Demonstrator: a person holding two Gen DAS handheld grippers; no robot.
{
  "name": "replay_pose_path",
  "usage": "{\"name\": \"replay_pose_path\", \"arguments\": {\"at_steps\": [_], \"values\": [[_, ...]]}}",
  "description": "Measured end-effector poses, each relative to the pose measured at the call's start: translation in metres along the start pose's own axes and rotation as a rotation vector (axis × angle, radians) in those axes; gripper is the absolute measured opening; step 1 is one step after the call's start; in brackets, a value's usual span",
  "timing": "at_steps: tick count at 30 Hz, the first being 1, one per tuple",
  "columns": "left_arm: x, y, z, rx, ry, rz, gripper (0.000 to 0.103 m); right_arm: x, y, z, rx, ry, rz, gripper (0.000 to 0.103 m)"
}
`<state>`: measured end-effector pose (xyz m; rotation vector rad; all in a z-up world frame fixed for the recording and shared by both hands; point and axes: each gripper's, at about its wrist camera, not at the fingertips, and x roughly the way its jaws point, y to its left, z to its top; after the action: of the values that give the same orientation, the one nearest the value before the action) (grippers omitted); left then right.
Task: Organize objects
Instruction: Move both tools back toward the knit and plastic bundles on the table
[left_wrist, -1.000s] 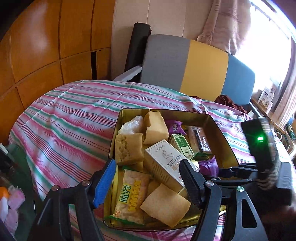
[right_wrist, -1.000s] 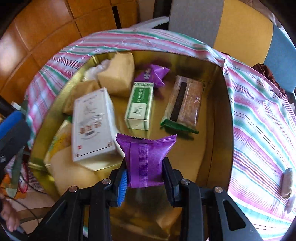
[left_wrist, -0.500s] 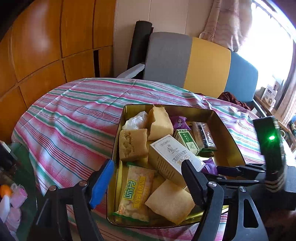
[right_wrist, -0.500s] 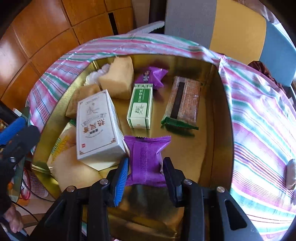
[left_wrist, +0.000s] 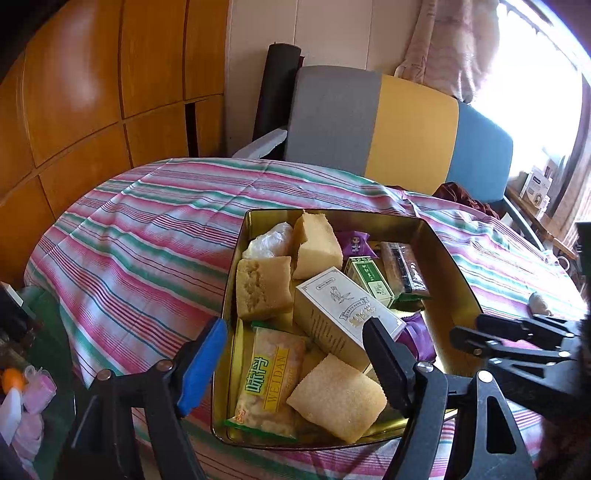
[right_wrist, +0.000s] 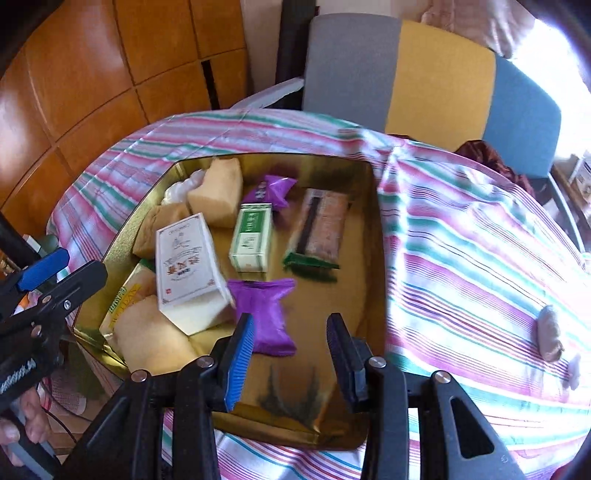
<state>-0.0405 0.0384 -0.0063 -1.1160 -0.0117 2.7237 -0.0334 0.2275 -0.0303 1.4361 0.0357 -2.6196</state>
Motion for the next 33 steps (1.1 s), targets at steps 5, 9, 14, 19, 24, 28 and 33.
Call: {"name": "replay_pose_path", "arguments": {"at_steps": [5, 9, 14, 19, 24, 28, 33], "values": [[0.000, -0.006, 0.000, 0.012, 0.003, 0.001, 0.077, -0.015, -0.027, -0.009, 0.046, -0.013, -0.037, 0.042], [0.000, -0.013, 0.001, 0.032, 0.004, -0.002, 0.077, -0.022, -0.054, -0.019, 0.084, -0.007, -0.072, 0.042], [0.000, -0.024, 0.001, 0.059, 0.008, -0.011, 0.077, -0.028, -0.091, -0.032, 0.145, 0.011, -0.120, 0.043], [0.001, -0.037, 0.000, 0.092, 0.014, -0.027, 0.077, -0.032, -0.129, -0.046, 0.217, 0.029, -0.175, 0.043], [0.002, -0.047, -0.002, 0.117, 0.021, -0.031, 0.077, -0.041, -0.168, -0.060, 0.290, 0.039, -0.220, 0.043], [0.002, -0.053, -0.001, 0.125, 0.021, -0.031, 0.077, -0.056, -0.208, -0.069, 0.362, 0.032, -0.274, 0.043], [0.003, -0.059, 0.000, 0.131, 0.027, -0.044, 0.077, -0.081, -0.268, -0.086, 0.524, -0.005, -0.361, 0.043]]}}
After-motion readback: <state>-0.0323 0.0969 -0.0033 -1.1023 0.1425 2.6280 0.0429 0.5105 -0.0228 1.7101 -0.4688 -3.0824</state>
